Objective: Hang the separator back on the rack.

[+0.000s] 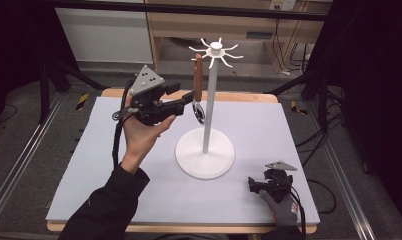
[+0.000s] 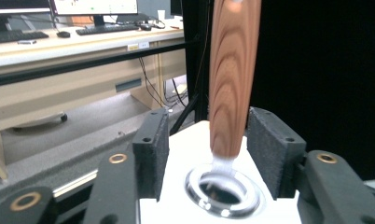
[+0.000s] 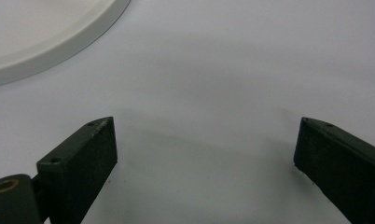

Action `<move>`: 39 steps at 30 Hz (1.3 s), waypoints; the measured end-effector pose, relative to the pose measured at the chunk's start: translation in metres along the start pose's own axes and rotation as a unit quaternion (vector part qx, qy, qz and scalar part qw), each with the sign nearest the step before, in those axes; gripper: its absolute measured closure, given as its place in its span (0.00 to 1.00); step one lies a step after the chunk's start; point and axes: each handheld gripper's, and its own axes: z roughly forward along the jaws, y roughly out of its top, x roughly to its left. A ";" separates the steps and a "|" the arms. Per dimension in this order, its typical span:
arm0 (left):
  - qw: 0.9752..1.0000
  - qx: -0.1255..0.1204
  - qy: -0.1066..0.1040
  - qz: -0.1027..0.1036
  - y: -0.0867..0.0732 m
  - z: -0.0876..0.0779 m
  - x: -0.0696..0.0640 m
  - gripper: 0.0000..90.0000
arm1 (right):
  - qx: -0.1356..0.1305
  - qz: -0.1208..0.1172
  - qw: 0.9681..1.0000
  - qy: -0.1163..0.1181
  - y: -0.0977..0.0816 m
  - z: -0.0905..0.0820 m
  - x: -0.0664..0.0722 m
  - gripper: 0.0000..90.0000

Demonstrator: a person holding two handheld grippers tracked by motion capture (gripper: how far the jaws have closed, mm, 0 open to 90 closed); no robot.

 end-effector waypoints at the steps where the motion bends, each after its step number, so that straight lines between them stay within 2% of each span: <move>1: 1.000 0.000 0.000 0.005 -0.003 -0.002 0.003 0.51 | 0.000 -0.001 1.000 -0.001 0.000 0.000 0.000 0.07; 5: 1.000 0.007 0.001 0.006 -0.015 -0.008 0.010 0.47 | -0.002 -0.004 1.000 -0.003 0.000 0.000 0.000 0.07; 7: 1.000 0.020 0.005 0.000 -0.029 -0.016 0.018 0.46 | -0.003 -0.003 1.000 -0.003 0.000 0.000 0.000 0.07; 8: 1.000 0.020 0.005 0.000 -0.029 -0.016 0.018 0.46 | -0.003 -0.003 1.000 -0.003 0.000 0.000 0.000 0.07; 9: 1.000 0.028 0.006 -0.003 -0.039 -0.020 0.023 0.45 | -0.002 -0.004 1.000 -0.005 0.000 0.001 0.000 0.07; 11: 0.999 0.036 0.009 -0.007 -0.050 -0.024 0.027 0.44 | -0.003 -0.003 1.000 -0.006 0.000 0.001 0.001 0.07; 12: 0.999 0.036 0.009 -0.007 -0.050 -0.024 0.027 0.44 | -0.003 -0.003 1.000 -0.007 0.000 0.001 0.001 0.07; 13: 0.999 0.039 0.014 -0.012 -0.061 -0.027 0.031 0.43 | -0.003 -0.002 1.000 -0.007 0.000 0.001 0.001 0.07; 15: 0.999 0.044 0.017 -0.018 -0.073 -0.028 0.035 0.42 | -0.003 -0.002 1.000 -0.007 0.000 0.001 0.001 0.07; 16: 0.999 0.044 0.017 -0.018 -0.073 -0.028 0.035 0.42 | -0.003 -0.002 1.000 -0.007 0.000 0.001 0.001 0.07; 18: 0.998 0.056 0.023 -0.017 -0.090 -0.029 0.038 0.42 | -0.004 -0.002 1.000 -0.007 -0.001 0.000 0.001 0.07; 20: 0.998 0.062 0.025 -0.017 -0.096 -0.029 0.040 0.41 | -0.003 -0.001 1.000 -0.008 -0.001 0.000 0.001 0.07; 21: 0.997 0.075 0.028 -0.017 -0.108 -0.030 0.043 0.41 | -0.004 -0.002 1.000 -0.008 -0.001 0.000 0.000 0.07; 24: 0.995 0.086 0.036 -0.021 -0.125 -0.033 0.049 0.40 | -0.004 -0.002 1.000 -0.009 -0.001 0.001 0.001 0.06; 25: 0.995 0.086 0.036 -0.021 -0.125 -0.033 0.049 0.40 | -0.004 -0.002 1.000 -0.009 -0.001 0.001 0.001 0.06; 27: 0.993 0.102 0.044 -0.025 -0.143 -0.037 0.055 0.39 | -0.004 -0.001 1.000 -0.011 -0.001 0.000 0.001 0.06; 28: 0.993 0.102 0.044 -0.025 -0.143 -0.037 0.055 0.39 | -0.004 -0.001 1.000 -0.011 -0.001 0.000 0.001 0.06; 29: 0.992 0.113 0.051 -0.027 -0.154 -0.038 0.059 0.38 | -0.004 0.000 1.000 -0.012 -0.001 0.000 0.001 0.06; 30: 0.991 0.121 0.054 -0.027 -0.159 -0.039 0.061 0.38 | -0.004 -0.001 1.000 -0.013 -0.001 0.000 0.001 0.06; 31: 0.991 0.121 0.054 -0.027 -0.159 -0.039 0.061 0.38 | -0.004 -0.001 1.000 -0.013 -0.001 0.000 0.001 0.06; 32: 0.989 0.128 0.063 -0.030 -0.169 -0.040 0.065 0.38 | -0.005 -0.001 1.000 -0.013 -0.001 0.000 0.000 0.06; 36: 0.988 0.134 0.072 -0.035 -0.180 -0.043 0.070 0.36 | -0.006 0.001 1.000 -0.015 -0.001 0.000 0.000 0.06; 37: 0.986 0.142 0.078 -0.035 -0.187 -0.045 0.073 0.35 | -0.007 0.002 1.000 -0.017 -0.001 0.000 -0.001 0.06; 39: 0.985 0.147 0.082 -0.036 -0.193 -0.048 0.076 0.35 | -0.008 0.000 1.000 -0.020 -0.001 0.000 -0.002 0.06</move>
